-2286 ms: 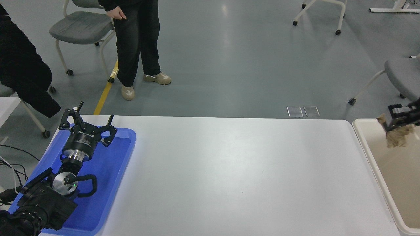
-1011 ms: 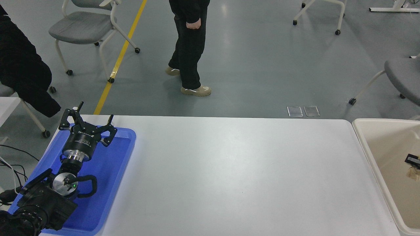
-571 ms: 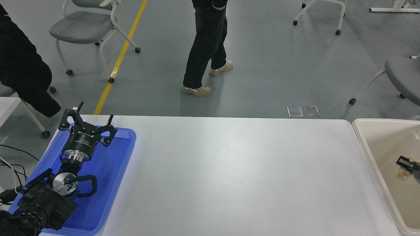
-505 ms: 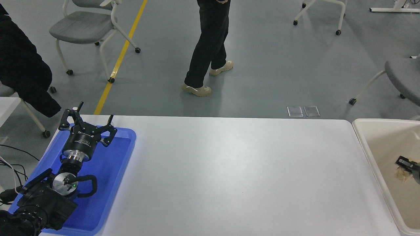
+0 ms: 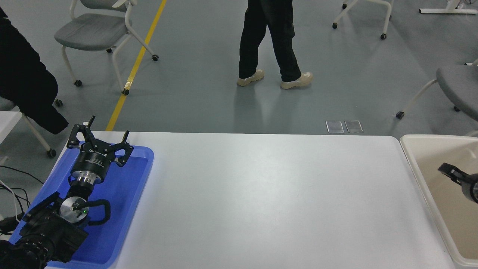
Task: Pick up paper ball place in dustbin
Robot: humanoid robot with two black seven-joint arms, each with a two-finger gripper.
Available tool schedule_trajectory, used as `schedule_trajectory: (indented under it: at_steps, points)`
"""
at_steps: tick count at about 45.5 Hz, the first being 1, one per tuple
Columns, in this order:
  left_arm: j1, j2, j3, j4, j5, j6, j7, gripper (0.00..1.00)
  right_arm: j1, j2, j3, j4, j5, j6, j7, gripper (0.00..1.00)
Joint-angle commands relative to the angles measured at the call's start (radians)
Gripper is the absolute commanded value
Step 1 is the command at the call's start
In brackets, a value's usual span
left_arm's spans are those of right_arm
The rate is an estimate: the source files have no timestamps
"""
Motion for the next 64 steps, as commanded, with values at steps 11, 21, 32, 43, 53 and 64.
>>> schedule_trajectory:
  at_steps: [11, 21, 32, 43, 53, 64]
  points:
    - [0.000, 0.000, 0.000, 0.000, 0.000, 0.000, -0.001, 1.00, -0.062, 0.003, 0.748, 0.609, 0.298, -0.001, 0.000, 1.00]
    - [0.000, 0.000, 0.000, 0.000, 0.000, 0.000, 0.001, 1.00, -0.060, 0.172, 0.762, 0.642, 0.573, 0.015, 0.009, 1.00]
    - [0.000, 0.000, 0.000, 0.000, 0.000, 0.000, 0.001, 1.00, -0.094, 0.218, 0.803, 0.492, 0.672, 0.151, 0.080, 1.00]
    - [0.000, 0.000, 0.000, 0.000, 0.000, 0.000, -0.001, 1.00, -0.177, 0.226, 0.819, 0.186, 0.801, 0.406, 0.075, 1.00]
    - [0.000, 0.000, 0.000, 0.000, 0.000, 0.000, -0.001, 1.00, -0.217, 0.226, 0.820, 0.102, 0.805, 0.503, 0.075, 1.00]
    - [0.000, 0.000, 0.000, 0.000, 0.000, 0.000, -0.001, 1.00, -0.224, 0.226, 0.817, 0.104, 0.805, 0.504, 0.075, 1.00]
